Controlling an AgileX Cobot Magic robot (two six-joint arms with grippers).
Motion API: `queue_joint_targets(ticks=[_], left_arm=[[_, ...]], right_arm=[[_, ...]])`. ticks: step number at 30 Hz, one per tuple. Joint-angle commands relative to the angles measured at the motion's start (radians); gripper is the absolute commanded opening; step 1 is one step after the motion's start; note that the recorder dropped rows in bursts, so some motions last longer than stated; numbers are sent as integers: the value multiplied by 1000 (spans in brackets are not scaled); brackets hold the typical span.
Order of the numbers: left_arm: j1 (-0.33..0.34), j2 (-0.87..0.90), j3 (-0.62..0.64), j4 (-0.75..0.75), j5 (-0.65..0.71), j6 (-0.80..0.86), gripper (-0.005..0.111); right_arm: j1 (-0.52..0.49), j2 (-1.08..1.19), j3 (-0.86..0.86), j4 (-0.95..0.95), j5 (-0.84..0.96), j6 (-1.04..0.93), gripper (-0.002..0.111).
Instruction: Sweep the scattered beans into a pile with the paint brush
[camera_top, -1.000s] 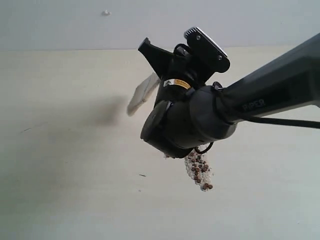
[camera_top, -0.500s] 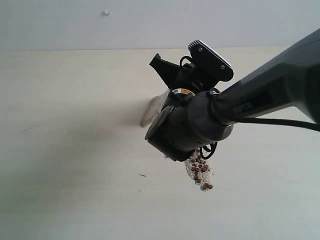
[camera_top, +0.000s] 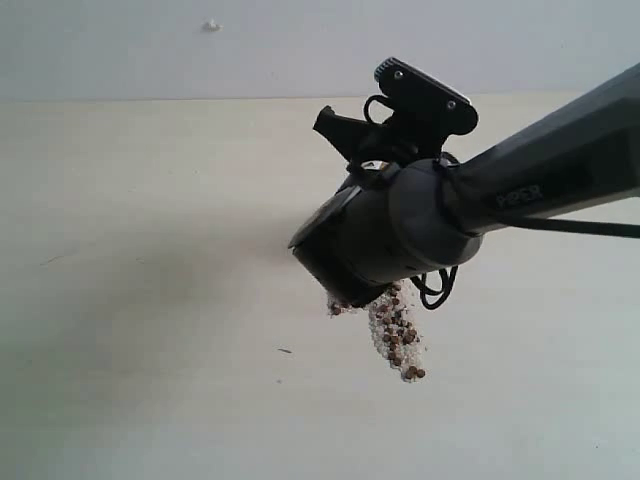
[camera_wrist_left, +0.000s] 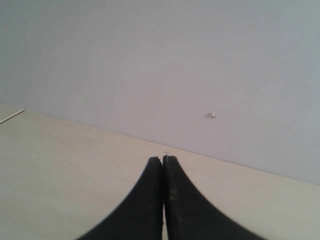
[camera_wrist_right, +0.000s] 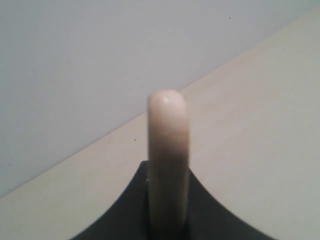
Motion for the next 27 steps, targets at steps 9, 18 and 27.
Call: queue_joint_targets(ticks=[9, 18, 27], left_arm=[[3, -4, 3, -3, 5, 1, 0], [3, -4, 3, -3, 5, 1, 0], [3, -4, 3, -3, 5, 1, 0]], right_arm=[[1, -43, -1, 113, -33, -143, 0], [1, -147, -1, 61, -36, -77, 0], [18, -365, 131, -217, 59, -186, 0]])
